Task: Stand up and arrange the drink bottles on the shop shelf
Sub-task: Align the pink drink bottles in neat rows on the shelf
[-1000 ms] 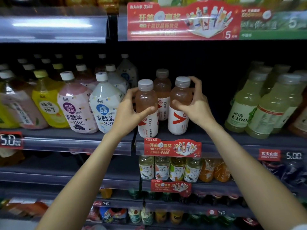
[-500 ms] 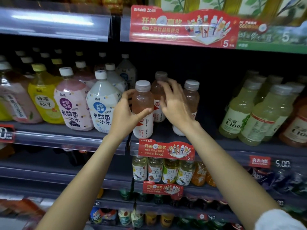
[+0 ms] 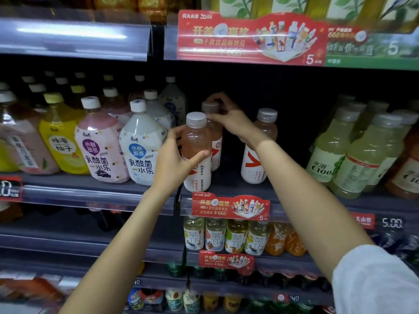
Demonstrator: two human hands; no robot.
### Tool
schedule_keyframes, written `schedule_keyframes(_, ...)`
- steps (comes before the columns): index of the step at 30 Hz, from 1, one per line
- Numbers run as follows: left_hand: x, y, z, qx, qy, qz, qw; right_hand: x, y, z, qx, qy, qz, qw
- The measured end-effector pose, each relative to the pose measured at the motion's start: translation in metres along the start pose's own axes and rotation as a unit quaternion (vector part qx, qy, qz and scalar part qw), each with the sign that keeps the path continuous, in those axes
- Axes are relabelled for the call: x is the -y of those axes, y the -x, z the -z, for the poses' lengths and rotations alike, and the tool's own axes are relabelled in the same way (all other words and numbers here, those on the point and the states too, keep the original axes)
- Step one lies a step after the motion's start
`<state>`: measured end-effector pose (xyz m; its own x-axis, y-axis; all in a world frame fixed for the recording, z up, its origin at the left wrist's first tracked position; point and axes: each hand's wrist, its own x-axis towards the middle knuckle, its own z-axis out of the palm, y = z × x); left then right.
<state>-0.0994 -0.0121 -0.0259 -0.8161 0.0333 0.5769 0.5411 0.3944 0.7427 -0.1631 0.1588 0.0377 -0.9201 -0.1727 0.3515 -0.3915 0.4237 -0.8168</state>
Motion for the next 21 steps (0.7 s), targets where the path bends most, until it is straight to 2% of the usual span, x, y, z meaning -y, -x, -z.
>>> schedule_keyframes(2,0.000,0.000,0.000,0.003,0.002,-0.001,1.000,-0.004,0.000,0.000,0.013,-0.063,-0.002,0.998)
schedule_keyframes(6,0.002,0.001,0.000,0.015,-0.001,-0.003,1.000,-0.006,-0.001,-0.005,-0.016,-0.007,0.037,0.999)
schedule_keyframes(17,0.006,0.002,0.002,0.011,-0.037,-0.006,0.999,-0.005,-0.003,-0.018,-0.018,-0.041,0.042,0.998)
schedule_keyframes(19,0.006,0.003,0.002,0.010,-0.038,-0.009,0.999,-0.003,-0.001,-0.019,-0.022,-0.016,0.041,0.999)
schedule_keyframes(21,0.007,0.004,0.002,0.010,-0.034,-0.011,0.999,-0.001,0.007,-0.017,-0.047,0.059,0.043,0.996)
